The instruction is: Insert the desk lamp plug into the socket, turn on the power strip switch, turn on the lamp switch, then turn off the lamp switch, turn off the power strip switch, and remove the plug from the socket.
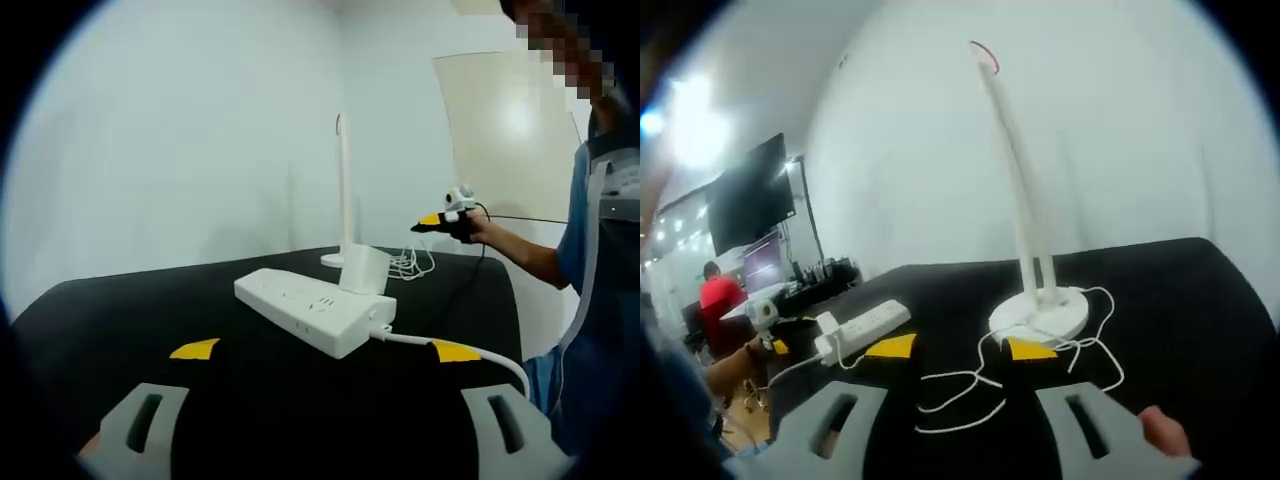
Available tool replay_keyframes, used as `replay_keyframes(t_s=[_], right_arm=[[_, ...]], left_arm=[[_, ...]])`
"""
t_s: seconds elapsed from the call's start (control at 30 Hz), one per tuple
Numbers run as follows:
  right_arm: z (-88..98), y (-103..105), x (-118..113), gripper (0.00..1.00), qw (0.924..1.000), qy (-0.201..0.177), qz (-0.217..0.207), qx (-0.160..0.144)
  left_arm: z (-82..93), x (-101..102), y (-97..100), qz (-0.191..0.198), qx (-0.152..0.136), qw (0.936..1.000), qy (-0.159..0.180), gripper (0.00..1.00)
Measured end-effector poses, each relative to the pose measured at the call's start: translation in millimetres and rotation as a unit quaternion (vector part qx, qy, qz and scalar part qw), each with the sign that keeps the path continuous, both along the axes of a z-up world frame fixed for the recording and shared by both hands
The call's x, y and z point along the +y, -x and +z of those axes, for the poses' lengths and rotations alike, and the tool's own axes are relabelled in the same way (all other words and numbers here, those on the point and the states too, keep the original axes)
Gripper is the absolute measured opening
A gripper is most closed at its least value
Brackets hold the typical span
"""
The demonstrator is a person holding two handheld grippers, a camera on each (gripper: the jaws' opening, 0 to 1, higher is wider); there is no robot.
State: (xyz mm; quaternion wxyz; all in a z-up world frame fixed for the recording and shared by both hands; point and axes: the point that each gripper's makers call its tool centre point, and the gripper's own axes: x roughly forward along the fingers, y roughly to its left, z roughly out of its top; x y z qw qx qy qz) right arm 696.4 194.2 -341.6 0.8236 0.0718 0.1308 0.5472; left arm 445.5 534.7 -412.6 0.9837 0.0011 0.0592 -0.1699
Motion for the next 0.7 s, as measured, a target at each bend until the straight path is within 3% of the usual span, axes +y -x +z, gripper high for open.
replay_keyframes(t_s=[0.43,0.7], right_arm=[[6.8,-35.7,15.3,0.33,0.9989,0.008,-0.009,-0.045],[6.2,-54.5,36.3,0.33,0.9989,0.005,0.003,-0.046]], left_arm=[[-0.2,3.6,1.3,0.003,0.0,1.0,-0.005,0.77],[0.1,5.6,1.9,0.006,0.0,1.0,-0.006,0.76]])
